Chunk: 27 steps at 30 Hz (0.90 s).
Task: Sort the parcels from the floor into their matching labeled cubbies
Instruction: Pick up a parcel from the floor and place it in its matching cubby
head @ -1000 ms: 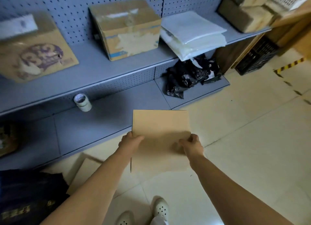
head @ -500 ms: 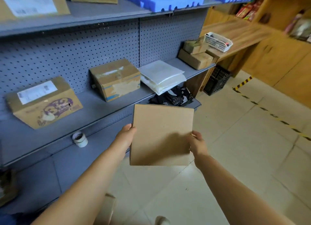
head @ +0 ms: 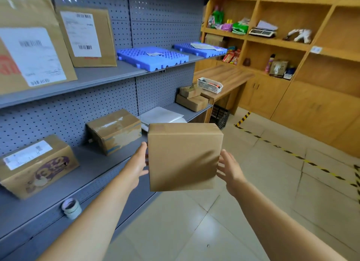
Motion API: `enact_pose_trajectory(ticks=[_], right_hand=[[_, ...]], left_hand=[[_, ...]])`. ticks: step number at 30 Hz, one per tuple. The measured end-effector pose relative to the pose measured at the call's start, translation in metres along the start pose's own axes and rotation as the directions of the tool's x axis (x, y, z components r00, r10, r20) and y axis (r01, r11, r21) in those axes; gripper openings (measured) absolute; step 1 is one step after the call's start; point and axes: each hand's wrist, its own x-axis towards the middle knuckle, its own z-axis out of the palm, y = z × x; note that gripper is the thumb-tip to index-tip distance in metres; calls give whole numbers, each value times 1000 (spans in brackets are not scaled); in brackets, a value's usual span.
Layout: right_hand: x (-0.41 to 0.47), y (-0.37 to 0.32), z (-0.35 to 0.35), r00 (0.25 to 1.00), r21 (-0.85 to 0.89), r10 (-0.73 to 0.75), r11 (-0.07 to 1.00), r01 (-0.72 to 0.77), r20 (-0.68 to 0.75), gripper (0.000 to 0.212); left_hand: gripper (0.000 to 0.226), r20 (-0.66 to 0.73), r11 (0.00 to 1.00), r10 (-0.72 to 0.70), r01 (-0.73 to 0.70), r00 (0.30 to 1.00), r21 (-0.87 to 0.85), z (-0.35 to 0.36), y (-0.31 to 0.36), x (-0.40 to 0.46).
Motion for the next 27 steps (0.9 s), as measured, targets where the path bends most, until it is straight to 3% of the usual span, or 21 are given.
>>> enact_pose_trajectory(ticks=[5,10,12,14,16,22,25,27], right_hand=[[-14,-8,-14,996,120,71,990,-77,58,40],[-19,-9,-20,989,172,112,977,-126,94,45],[-17,-11,-22,987,174,104,977,-124,122,60],[-15,-15,-23,982,181,106,974,-133,155,76],[-16,-21,-22,981,189,102,973,-133,162,77],[-13,-36,-17,986,175,66,980,-93,152,64],[-12,-46,-13,982,116,26,992,-49,186,58],[-13,-53,-10,982,102,-8,995,-12,190,50]], left_hand=[[40,-17,992,65,-66,998,-103,-2,15,-20],[44,-31,993,72,-75,997,-93,-6,28,-35],[45,-41,994,83,-86,996,-62,-8,33,-39],[58,-53,996,92,-92,994,-1,-10,39,-44],[70,-36,994,96,-94,995,55,-12,45,-47],[48,49,988,129,-133,990,83,-16,60,-45],[27,48,991,127,-128,991,26,-20,65,-45],[27,58,991,135,-134,989,-20,-20,71,-44]])
